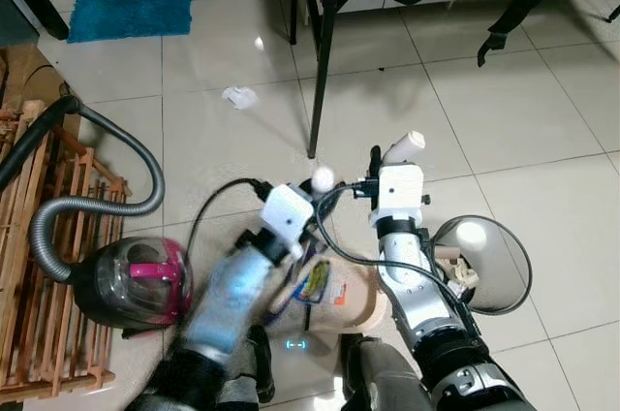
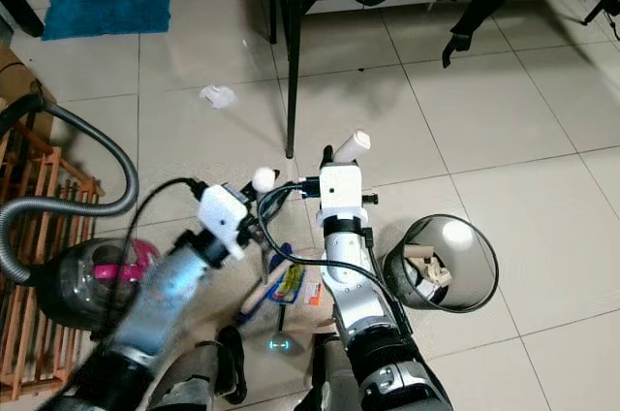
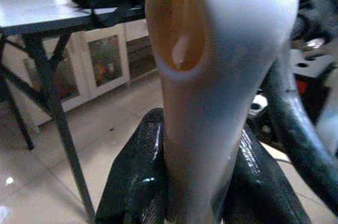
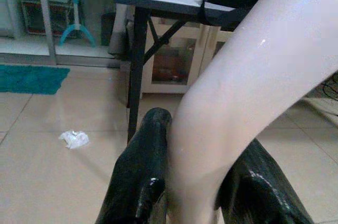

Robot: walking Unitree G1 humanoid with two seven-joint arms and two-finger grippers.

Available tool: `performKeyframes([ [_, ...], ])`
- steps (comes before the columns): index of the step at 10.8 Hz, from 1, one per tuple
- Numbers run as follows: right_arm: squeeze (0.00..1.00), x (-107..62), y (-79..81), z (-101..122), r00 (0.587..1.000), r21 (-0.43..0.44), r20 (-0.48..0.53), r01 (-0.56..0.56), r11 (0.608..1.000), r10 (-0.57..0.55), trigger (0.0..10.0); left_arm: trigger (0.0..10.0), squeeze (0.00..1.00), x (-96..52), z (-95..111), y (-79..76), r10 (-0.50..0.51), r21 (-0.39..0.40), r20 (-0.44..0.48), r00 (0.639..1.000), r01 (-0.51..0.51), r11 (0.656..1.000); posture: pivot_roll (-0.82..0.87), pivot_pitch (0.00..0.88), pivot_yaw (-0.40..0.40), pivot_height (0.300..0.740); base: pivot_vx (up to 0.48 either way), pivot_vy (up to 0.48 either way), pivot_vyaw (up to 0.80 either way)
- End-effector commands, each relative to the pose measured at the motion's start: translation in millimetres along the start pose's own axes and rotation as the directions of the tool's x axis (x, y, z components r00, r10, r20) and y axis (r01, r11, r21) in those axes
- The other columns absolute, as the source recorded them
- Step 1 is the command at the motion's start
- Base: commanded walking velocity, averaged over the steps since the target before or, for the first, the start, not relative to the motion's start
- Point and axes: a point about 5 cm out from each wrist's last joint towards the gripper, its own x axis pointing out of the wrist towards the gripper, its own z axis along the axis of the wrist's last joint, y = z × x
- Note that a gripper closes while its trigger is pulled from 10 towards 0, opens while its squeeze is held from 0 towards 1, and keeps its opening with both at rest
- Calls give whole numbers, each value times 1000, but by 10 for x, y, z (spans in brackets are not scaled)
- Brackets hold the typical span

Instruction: Sweep floor

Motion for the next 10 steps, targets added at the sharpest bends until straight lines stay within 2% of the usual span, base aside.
performKeyframes([
  [1, 0, -33, 3, -69, 999, 17, -38, -7, 1000, 7, 10000, 10000, 0, -76, -83, -153, -91, -55, -53, 994, 88, 995, -34, 317, -21, 740, 0, 0, 0],
  [2, 0, -17, -34, -73, 999, 19, -35, -2, 1000, 3, 10000, 10000, 0, -66, 33, -53, -48, -90, -9, 999, 47, 995, -27, 302, -20, 740, 0, 0, 0],
  [4, 0, 7, -115, -87, 998, 65, -55, 39, 997, -35, 10000, 10000, 0, 39, 199, 102, 106, -159, 60, 993, -96, 983, -23, 279, -19, 740, 0, 0, 0],
  [7, 0, -36, -163, -149, 994, 132, -101, 57, 990, -43, 10000, 10000, 0, 146, 329, 144, 215, -268, 99, 972, -182, 946, -29, 230, -11, 740, 0, 0, 0],
  [9, 0, -32, -178, -146, 994, 164, -104, 45, 985, -28, 10000, 10000, 0, 185, 413, 238, 231, -264, 116, 966, -194, 945, -23, 202, -9, 740, 0, 0, 0],
  [10, 0, -19, -218, -145, 994, 174, -107, 51, 983, -33, 10000, 10000, 0, 165, 449, 314, 196, -204, 114, 974, -170, 964, -16, 186, -7, 740, 0, 0, 0],
])
